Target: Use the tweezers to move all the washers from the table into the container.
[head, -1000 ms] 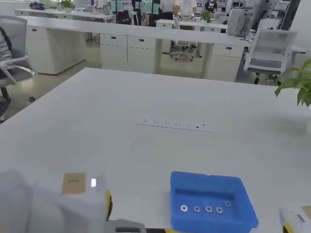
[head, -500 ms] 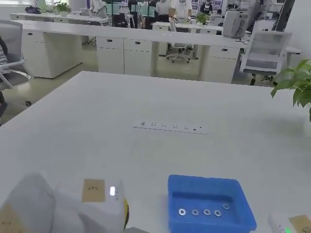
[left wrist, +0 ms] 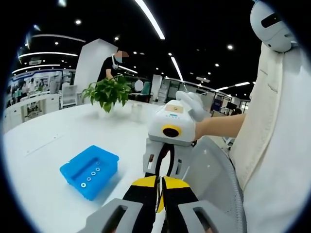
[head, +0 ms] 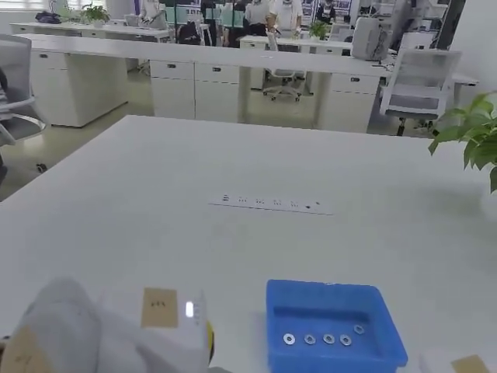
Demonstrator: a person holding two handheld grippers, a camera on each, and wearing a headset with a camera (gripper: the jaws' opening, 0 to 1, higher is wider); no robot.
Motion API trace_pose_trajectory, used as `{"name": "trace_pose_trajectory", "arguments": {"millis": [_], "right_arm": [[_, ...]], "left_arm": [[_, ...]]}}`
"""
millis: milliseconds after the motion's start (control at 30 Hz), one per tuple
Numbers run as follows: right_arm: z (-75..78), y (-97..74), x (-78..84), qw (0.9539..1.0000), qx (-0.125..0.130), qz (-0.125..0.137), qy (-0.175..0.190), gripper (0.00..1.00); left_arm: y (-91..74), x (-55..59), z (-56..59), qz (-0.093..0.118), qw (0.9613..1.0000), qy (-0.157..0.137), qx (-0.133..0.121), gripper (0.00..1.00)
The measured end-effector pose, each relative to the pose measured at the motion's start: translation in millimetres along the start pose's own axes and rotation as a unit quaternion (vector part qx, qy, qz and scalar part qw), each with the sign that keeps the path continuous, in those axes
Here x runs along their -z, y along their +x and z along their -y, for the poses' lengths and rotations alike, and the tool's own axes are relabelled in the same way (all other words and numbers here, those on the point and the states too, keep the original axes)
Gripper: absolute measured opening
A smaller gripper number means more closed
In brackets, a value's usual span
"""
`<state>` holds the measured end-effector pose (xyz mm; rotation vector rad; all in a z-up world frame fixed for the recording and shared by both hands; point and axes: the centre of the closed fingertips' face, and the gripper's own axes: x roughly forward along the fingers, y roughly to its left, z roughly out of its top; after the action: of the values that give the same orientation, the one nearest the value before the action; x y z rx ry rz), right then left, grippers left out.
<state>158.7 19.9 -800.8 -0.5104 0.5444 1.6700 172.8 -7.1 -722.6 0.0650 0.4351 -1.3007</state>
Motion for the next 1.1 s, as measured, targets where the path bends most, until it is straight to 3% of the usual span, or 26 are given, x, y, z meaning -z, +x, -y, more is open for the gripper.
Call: {"name": "trace_pose_trajectory", "arguments": {"millis": [533,633,733,800,833,933,1100], "right_arm": [[2.2,-0.8,6.0,0.9999,0.004,-0.013,0.0,0.04],[4.1,-2.1,11.5,0.9996,0.009,-0.026,-0.001,0.04],[11.7,-6.2,17.5,0.999,0.029,-0.033,0.004,0.05],[19.7,-10.4,21.1,0.9982,0.048,-0.034,0.012,0.05],[24.3,-12.5,22.7,0.9975,0.059,-0.036,0.013,0.06],[34.7,-16.1,31.7,0.9953,0.081,-0.05,0.016,0.07],[46.1,-9.2,50.0,0.992,0.105,-0.068,0.019,0.07]], "left_arm": [[0.8,3.8,-2.1,-0.017,0.9997,0.02,0.003,0.0],[1.7,8.5,-3.5,-0.031,0.9989,0.034,0.003,0.0],[3.6,12.1,-7.0,-0.042,0.9982,0.043,-0.001,0.0],[4.5,14.3,-14.3,-0.051,0.996,0.072,-0.015,0.0],[5.8,15.8,-14.4,-0.053,0.9961,0.069,-0.013,0.0],[11.3,24.5,-23.5,-0.076,0.9929,0.091,-0.013,0.0],[23.7,39.4,-37.8,-0.104,0.9896,0.099,-0.01,0.0]]}}
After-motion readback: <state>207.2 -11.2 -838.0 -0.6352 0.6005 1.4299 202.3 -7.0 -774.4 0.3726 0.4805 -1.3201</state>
